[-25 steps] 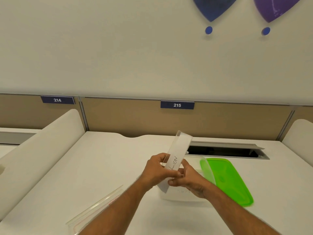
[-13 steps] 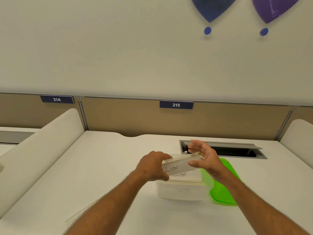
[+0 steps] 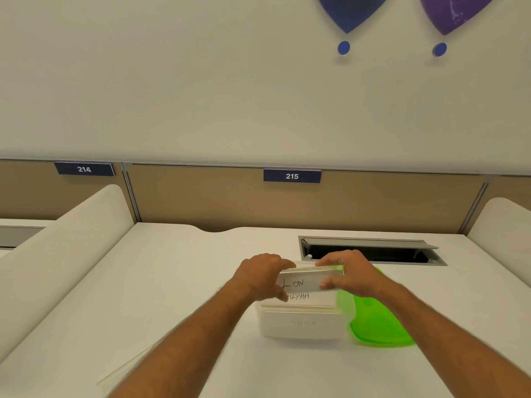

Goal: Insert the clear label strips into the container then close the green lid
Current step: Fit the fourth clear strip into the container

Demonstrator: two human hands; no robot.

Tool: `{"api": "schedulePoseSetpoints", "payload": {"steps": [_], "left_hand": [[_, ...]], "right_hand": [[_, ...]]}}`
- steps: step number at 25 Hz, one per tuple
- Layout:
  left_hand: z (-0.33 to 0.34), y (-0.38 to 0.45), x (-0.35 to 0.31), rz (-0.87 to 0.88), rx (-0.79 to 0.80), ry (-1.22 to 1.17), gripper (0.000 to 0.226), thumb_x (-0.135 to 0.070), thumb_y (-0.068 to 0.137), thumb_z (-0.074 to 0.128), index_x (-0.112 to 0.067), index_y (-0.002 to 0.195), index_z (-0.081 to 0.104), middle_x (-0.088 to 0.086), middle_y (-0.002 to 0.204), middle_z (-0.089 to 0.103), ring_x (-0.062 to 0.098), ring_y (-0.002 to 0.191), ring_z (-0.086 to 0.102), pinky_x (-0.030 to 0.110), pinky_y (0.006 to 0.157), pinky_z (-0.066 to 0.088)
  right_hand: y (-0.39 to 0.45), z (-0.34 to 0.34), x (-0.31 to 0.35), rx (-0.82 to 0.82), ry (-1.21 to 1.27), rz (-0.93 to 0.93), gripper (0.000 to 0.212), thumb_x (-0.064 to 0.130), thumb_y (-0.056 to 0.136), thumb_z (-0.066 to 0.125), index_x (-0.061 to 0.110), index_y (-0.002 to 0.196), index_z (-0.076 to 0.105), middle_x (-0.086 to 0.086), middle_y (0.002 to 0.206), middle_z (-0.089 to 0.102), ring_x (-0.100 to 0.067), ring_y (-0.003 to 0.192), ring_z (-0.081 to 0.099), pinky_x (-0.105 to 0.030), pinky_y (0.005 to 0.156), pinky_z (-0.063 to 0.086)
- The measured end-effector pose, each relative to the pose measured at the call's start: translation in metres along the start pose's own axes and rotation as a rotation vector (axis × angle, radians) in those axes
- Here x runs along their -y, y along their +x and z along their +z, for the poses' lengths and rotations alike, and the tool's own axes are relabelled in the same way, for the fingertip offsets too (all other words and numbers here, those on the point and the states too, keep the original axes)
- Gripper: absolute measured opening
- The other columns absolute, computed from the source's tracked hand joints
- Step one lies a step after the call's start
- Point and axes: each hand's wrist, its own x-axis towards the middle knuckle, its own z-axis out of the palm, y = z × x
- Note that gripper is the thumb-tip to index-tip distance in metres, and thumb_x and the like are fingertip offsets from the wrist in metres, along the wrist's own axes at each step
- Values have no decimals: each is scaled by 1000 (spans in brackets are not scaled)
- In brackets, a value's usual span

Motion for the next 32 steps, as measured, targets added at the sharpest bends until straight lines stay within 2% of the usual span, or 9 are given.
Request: {"api": "schedulePoseSetpoints", "payload": {"steps": [2, 9, 13, 18, 23, 29, 32], "left_hand": [[3, 7, -1, -13, 9, -23, 67, -41, 80, 78, -37, 140, 49, -4, 127, 64, 22, 118, 55, 41, 89, 49], [23, 31, -4, -60, 106, -52, 55, -34, 91, 67, -42, 142, 46, 8, 132, 56, 28, 116, 58, 39, 94, 50], [37, 39, -2, -64, 196, -48, 54, -29, 93, 63, -43, 142, 46, 6, 138, 54, 28, 122, 54, 40, 99, 50], [54, 44, -1, -33, 280, 4, 54, -26, 93, 60, -39, 144, 46, 0, 141, 55, 23, 127, 50, 40, 101, 45], [66, 48, -2, -17, 338, 57, 56, -28, 89, 65, -41, 141, 49, -4, 136, 59, 21, 120, 56, 37, 93, 47], [76, 53, -1, -26, 375, 89, 52, -31, 87, 66, -41, 137, 53, -9, 134, 60, 18, 119, 58, 35, 91, 48], [79, 56, 0, -16, 390, 100, 52, -26, 87, 68, -39, 135, 56, -9, 132, 63, 18, 117, 59, 34, 89, 50]], "right_hand": [[5, -2, -3, 17, -77, 16, 52, 32, 63, 89, 27, 111, 71, 9, 106, 69, -9, 99, 63, -23, 86, 47], [20, 3, -15, 174, -460, -16, 47, 43, 74, 77, 28, 117, 65, 6, 115, 66, -18, 108, 53, -32, 86, 45], [27, 12, -25, 294, -530, -16, 40, 37, 77, 75, 24, 114, 66, -1, 116, 67, -22, 111, 55, -35, 91, 48], [31, 25, -34, 413, -551, 2, 39, 30, 79, 74, 21, 115, 66, -8, 115, 66, -27, 107, 59, -30, 84, 46], [37, 39, -35, 515, -651, -1, 38, 32, 76, 76, 20, 112, 67, -9, 112, 65, -28, 102, 59, -32, 77, 47], [39, 54, -39, 548, -688, -19, 42, 30, 76, 78, 19, 114, 67, -10, 115, 64, -28, 104, 59, -34, 81, 48], [39, 57, -40, 547, -700, -20, 41, 28, 76, 77, 20, 115, 67, -10, 115, 63, -27, 103, 59, -34, 80, 49]]}}
